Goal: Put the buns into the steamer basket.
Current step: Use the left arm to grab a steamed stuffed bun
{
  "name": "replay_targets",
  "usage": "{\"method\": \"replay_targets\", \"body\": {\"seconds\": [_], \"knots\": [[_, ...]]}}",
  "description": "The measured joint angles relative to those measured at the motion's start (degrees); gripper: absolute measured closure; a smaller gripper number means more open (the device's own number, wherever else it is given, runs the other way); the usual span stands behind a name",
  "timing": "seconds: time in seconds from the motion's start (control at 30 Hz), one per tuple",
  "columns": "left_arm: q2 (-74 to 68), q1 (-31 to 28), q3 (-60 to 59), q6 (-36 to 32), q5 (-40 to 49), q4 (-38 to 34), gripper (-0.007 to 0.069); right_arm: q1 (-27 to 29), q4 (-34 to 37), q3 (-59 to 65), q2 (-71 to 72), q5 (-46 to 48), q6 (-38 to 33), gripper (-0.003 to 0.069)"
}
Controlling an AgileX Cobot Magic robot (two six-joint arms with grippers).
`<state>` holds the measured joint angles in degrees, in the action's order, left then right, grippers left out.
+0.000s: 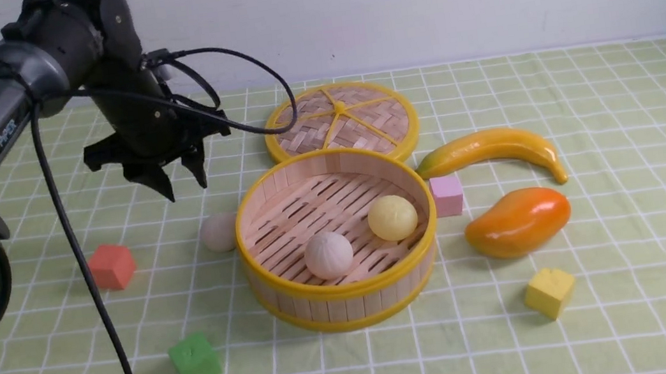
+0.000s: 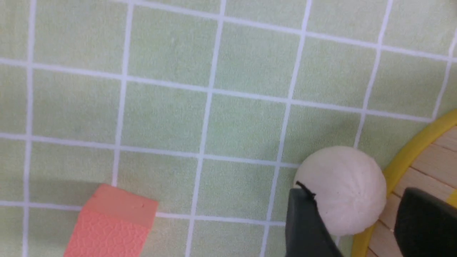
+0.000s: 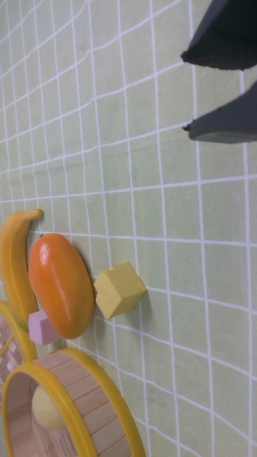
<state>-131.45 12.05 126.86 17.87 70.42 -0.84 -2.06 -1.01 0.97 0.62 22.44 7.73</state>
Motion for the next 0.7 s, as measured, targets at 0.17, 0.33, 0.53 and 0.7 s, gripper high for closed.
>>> {"method": "replay_targets", "body": {"seconds": [0.17,0.33,0.53,0.7], "knots": [[-1.06,1.74,0.00,-0.18,0.32,1.15,0.0281,0.00,0.00,0.00,0.00,0.00,0.00,0.0420],[-1.83,1.69,0.00,-0.11,0.32,0.38,0.0281,0.00,0.00,0.00,0.00,0.00,0.00,0.0420],[-2.33,1.69,0.00,-0.05,0.27,-0.94,0.0281,0.00,0.00,0.00,0.00,0.00,0.00,0.0420],[-3.94,1.69,0.00,-0.05,0.27,-2.48,0.0281,0.00,0.00,0.00,0.00,-0.05,0.00,0.0420]]}}
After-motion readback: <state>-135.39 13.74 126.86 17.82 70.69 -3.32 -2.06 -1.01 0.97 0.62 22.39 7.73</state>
